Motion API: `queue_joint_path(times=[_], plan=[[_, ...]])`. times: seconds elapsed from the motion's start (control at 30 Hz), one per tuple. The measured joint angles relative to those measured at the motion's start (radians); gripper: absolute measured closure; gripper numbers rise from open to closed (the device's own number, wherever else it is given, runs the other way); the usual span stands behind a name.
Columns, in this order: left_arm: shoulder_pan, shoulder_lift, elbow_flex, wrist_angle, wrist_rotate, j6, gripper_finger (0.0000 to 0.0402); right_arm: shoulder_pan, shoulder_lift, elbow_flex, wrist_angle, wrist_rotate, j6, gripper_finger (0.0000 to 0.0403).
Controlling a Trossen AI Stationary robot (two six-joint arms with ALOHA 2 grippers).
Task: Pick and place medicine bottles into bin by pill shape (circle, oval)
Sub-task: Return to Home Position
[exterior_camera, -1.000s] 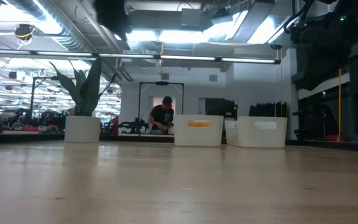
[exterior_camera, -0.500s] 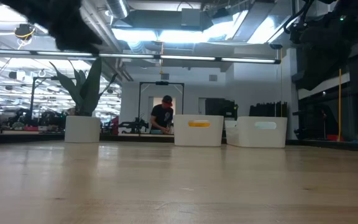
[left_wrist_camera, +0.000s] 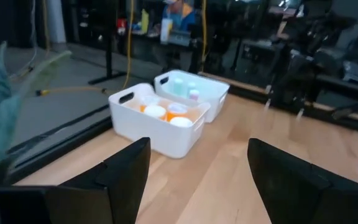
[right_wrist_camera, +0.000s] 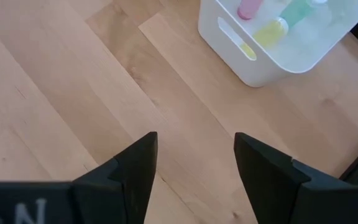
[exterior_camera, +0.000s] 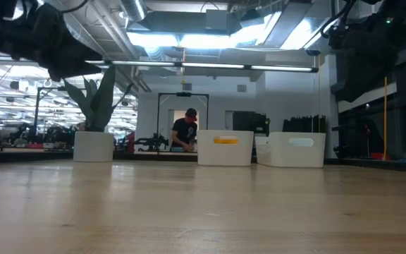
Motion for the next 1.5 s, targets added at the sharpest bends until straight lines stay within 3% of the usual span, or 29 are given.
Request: queue_joint_path(times=[0.3,0.47,0.63,0.7,0.83,0.97,1.1,1.33,1.5], plan=[[0.0,-0.041,-0.19,0.253,0.074,0.022,0.0141,0.0,0.0,0.0,0.0,0.0,-0.001,0.0187],[0.0,-0.041,-0.193,0.253,0.073,0.025,0.0141,0.0,0.0,0.0,0.0,0.0,-0.019,0.0187],[0.0,-0.041,-0.193,0.241,0.073,0.016,0.0141,0.0,0.0,0.0,0.0,0.0,-0.152,0.0187],[0.0,-0.041,-0.193,0.241,0.073,0.018,0.0141,0.0,0.0,0.0,0.008,0.017,-0.086,0.0187],[0.0,-0.041,-0.193,0.241,0.073,0.037,0.0141,0.006,-0.018,-0.002,0.083,0.111,-0.109,0.0187],[0.0,-0.041,-0.193,0.241,0.073,0.037,0.0141,0.036,-0.087,-0.07,0.225,0.114,-0.199,0.0187],[0.0,-0.041,-0.193,0.241,0.073,0.037,0.0141,0.077,-0.212,-0.214,0.424,0.063,-0.258,0.0187],[0.0,-0.041,-0.193,0.241,0.073,0.037,0.0141,0.093,-0.498,-0.471,0.909,-0.221,-0.472,0.0187],[0.0,-0.041,-0.193,0.241,0.072,0.037,0.0141,0.093,-0.69,-0.59,1.021,-0.343,-0.567,0.0187]])
